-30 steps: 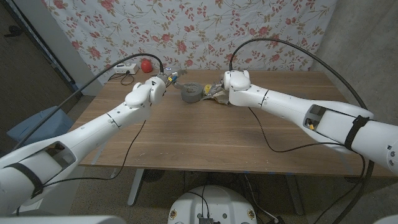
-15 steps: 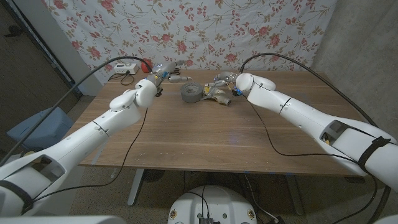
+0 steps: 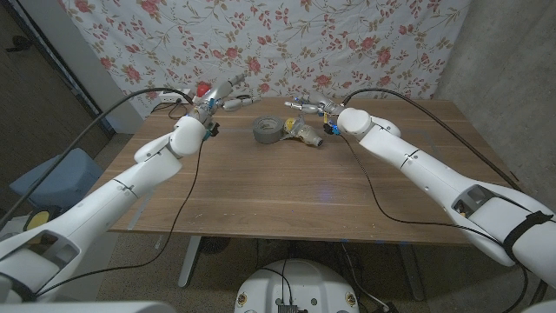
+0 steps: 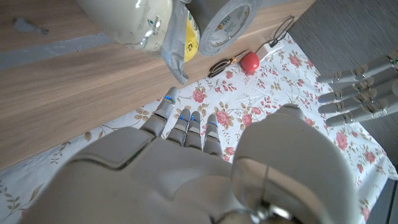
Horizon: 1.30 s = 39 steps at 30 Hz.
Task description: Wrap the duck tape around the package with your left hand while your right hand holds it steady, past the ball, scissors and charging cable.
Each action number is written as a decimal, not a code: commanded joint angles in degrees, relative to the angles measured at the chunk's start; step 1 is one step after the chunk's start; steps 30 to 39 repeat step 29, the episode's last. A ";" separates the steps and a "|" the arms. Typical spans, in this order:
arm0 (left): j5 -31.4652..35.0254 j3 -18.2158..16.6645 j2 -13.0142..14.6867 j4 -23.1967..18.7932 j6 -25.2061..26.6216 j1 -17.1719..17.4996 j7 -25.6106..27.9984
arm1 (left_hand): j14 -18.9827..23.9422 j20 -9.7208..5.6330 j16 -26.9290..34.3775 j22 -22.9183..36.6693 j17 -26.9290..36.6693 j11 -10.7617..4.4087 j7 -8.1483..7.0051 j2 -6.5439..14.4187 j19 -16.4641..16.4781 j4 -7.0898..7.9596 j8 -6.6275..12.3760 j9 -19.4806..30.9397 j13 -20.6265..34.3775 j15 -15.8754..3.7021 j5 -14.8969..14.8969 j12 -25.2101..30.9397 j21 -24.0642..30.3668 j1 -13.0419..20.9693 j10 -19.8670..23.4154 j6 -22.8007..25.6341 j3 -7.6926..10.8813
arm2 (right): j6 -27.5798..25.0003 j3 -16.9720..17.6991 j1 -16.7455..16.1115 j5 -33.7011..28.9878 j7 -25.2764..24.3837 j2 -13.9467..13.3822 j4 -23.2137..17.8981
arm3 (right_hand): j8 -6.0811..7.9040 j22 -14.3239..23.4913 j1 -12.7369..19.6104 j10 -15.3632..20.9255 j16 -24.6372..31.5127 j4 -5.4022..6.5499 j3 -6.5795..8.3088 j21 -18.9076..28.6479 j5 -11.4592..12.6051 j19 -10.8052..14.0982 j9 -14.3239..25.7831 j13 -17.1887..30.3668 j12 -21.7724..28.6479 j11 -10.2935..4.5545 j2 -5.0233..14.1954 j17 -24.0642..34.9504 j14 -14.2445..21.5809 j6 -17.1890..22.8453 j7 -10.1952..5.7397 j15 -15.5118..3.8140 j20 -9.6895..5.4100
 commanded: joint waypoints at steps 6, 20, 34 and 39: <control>-19.69 -5.38 -2.72 10.47 -17.46 1.78 -5.55 | -1.13 0.22 0.27 0.17 -0.43 0.49 -0.47 1.05 -1.65 0.20 0.15 -0.03 -0.62 0.33 0.30 0.08 -0.62 -0.87 -1.51 -1.81 -0.62 | 20.53 6.82 -4.54 15.15 -1.58 6.51 11.91 | 0.02 -0.07 -0.31 -0.61 -0.33 -0.29 -0.38 -0.75 -0.05 0.11 0.17 -0.08 -0.45 -0.12 0.80 -0.57 -0.99 0.77 -0.58 0.01 -0.99; -34.56 -7.64 -4.26 15.23 -21.36 2.76 -15.47 | -3.88 0.28 0.11 0.29 -1.42 1.47 -1.39 2.52 -4.14 0.76 0.12 -0.21 -1.95 1.36 -0.18 -0.15 -1.87 -2.84 -5.80 -4.94 -1.12 | 29.55 11.10 -7.12 23.43 -1.65 10.88 17.39 | 0.21 -0.12 -1.53 0.69 -0.25 -0.41 -0.83 -2.31 -0.72 -1.61 0.12 -0.63 -0.13 -0.67 0.94 -2.11 -0.67 2.60 -1.02 -0.32 -0.55; -39.59 -8.29 -6.78 17.51 -21.03 3.51 -16.22 | -6.66 1.50 0.26 0.48 -2.07 2.56 -2.00 6.12 -7.47 1.74 0.08 -0.33 -3.46 3.26 -1.29 0.23 -3.43 -6.84 -8.64 -7.97 -1.19 | 34.01 11.90 -6.27 24.54 -2.42 13.62 22.38 | -0.08 -0.13 -3.31 1.53 -0.71 -0.72 -1.43 -6.14 -1.56 -7.06 0.02 -1.61 -0.25 -2.07 1.28 -4.95 -2.43 4.50 -2.52 -2.33 1.43; -39.59 -8.29 -6.78 17.51 -21.03 3.51 -16.22 | -6.66 1.50 0.26 0.48 -2.07 2.56 -2.00 6.12 -7.47 1.74 0.08 -0.33 -3.46 3.26 -1.29 0.23 -3.43 -6.84 -8.64 -7.97 -1.19 | 34.01 11.90 -6.27 24.54 -2.42 13.62 22.38 | -0.08 -0.13 -3.31 1.53 -0.71 -0.72 -1.43 -6.14 -1.56 -7.06 0.02 -1.61 -0.25 -2.07 1.28 -4.95 -2.43 4.50 -2.52 -2.33 1.43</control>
